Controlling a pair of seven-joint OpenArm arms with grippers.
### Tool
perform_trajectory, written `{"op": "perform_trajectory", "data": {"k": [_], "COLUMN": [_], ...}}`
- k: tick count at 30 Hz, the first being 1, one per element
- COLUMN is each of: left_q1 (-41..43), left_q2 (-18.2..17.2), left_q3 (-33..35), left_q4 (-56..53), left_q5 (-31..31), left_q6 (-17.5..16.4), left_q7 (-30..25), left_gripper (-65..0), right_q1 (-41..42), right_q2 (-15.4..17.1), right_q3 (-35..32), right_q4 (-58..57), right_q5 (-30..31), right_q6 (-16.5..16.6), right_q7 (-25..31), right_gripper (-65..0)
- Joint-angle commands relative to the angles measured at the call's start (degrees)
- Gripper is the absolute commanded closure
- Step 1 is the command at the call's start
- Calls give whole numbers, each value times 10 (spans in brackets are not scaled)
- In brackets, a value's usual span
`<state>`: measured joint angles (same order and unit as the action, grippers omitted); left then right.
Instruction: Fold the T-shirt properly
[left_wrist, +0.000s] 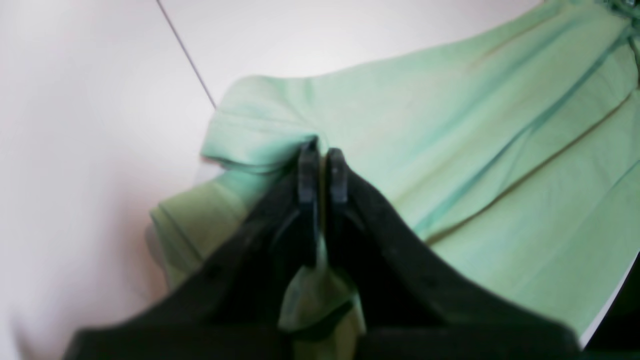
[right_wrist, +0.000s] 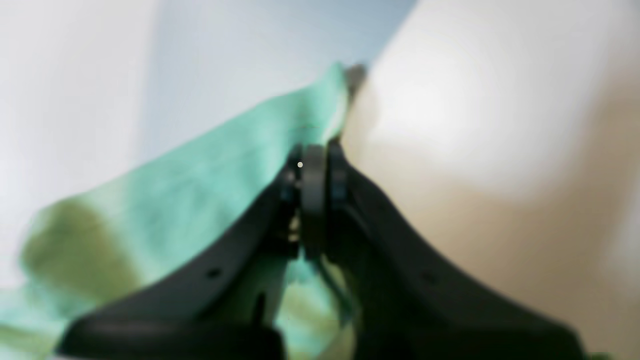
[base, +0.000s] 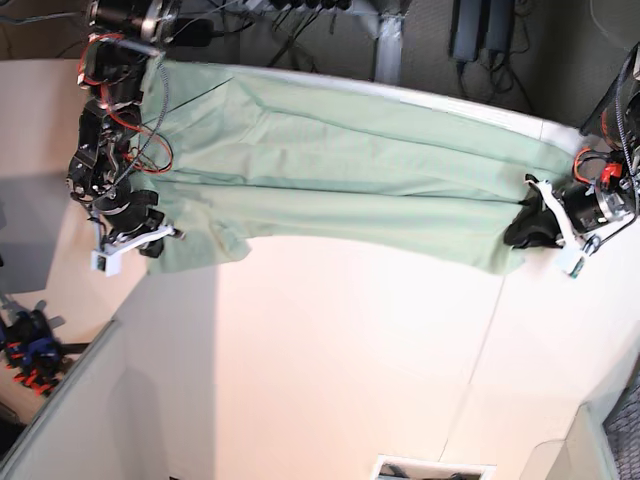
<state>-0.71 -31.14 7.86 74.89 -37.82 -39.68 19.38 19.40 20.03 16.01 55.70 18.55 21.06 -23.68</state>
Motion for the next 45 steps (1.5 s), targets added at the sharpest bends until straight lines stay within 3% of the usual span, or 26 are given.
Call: {"op": "perform_trajectory", "data": {"k": [1, 5, 12, 17, 24, 30, 36, 38, 40, 43, 45], "left_q1": [-10, -10, -4, 9, 33, 67, 78, 77, 78, 77, 77], "left_q2": [-10, -13, -13, -13, -15, -22, -24, -24, -24, -24, -24], "left_q3": [-5, -11, -80, -117, -117, -117, -117, -117, -117, -118, -118], "left_q4": [9, 9, 9, 9, 30, 92, 108, 108, 108, 108, 108], "left_q5": [-14, -40, -204, -276, -295, -293, -248, -237, -233, -221, -222], "left_q6": [-3, -3, -3, -3, -3, -3, -3, -3, -3, -3, -3], "left_q7": [-13, 14, 178, 245, 260, 261, 261, 261, 261, 279, 304], "left_gripper": [0, 0, 0, 0, 0, 0, 0, -27, -126, -263, -293], "right_q1": [-3, -78, -218, -312, -410, -452, -466, -466, -466, -466, -466], "right_q2": [9, 9, 10, 10, 10, 7, -12, -20, -25, -31, -31], "right_q3": [2, 10, 57, 110, 173, 180, 180, 180, 180, 180, 180], "right_q4": [44, 194, 380, 466, 553, 563, 563, 563, 563, 563, 563], "right_q5": [20, 27, 67, 99, 126, 125, 108, 103, 103, 103, 101], "right_q6": [4, 4, 4, 4, 4, 4, 4, 4, 4, 4, 4], "right_q7": [6, -35, -62, -64, -71, -72, -72, -72, -70, -67, -67], "right_gripper": [0, 0, 0, 0, 0, 0, 0, -172, -305, -340, -340]}}
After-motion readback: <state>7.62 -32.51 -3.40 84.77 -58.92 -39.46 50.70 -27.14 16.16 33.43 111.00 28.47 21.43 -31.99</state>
